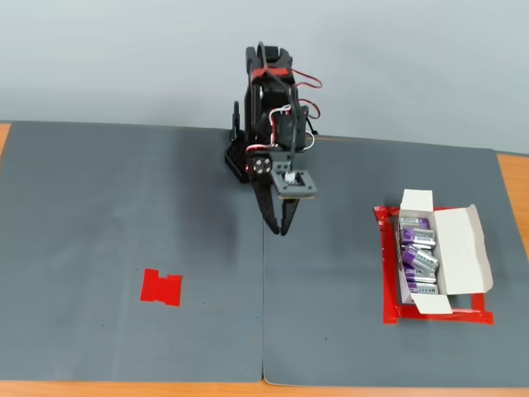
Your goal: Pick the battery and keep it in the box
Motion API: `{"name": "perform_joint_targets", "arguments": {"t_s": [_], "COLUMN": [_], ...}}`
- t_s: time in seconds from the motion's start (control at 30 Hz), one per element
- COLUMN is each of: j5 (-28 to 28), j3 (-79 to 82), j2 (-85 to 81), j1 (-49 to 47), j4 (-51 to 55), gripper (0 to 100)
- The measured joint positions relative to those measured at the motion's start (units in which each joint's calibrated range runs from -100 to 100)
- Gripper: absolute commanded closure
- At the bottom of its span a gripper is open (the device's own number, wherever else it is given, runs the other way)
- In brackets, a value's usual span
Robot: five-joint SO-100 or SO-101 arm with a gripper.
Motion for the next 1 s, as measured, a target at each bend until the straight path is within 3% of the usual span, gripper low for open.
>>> {"name": "perform_joint_targets", "arguments": {"t_s": [0.4, 1.0], "j5": [0.0, 0.0], "j3": [18.3, 25.3], "j2": [-16.4, -17.2], "j1": [3.3, 3.3], "j4": [0.0, 4.9], "gripper": [98, 98]}}
